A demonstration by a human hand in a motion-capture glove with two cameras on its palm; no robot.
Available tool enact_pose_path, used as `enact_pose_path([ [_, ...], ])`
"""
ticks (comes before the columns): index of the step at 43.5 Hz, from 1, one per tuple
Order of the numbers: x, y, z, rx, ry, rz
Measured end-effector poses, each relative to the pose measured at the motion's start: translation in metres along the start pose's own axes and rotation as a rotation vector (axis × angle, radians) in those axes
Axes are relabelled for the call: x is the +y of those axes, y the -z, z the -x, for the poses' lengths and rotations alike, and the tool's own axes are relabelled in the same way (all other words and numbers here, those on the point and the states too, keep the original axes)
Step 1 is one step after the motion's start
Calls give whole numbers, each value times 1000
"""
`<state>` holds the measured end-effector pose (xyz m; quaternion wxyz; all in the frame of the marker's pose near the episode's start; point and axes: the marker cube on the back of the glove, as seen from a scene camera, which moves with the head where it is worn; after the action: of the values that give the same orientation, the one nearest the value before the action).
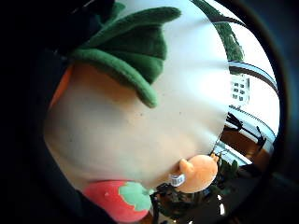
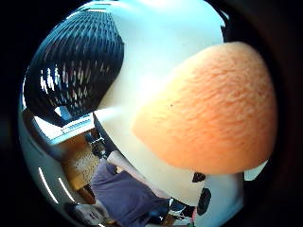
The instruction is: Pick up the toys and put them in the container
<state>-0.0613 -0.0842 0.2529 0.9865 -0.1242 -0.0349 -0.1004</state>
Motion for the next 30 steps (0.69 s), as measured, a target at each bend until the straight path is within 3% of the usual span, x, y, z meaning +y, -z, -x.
enact_pose_path([
  [3, -2, 3, 9, -122, 58, -35],
  [11, 3, 44, 1, -201, 27, -257],
  [22, 29, 175, 27, -199, 6, -487],
  [30, 37, 274, 80, -44, 36, -631],
])
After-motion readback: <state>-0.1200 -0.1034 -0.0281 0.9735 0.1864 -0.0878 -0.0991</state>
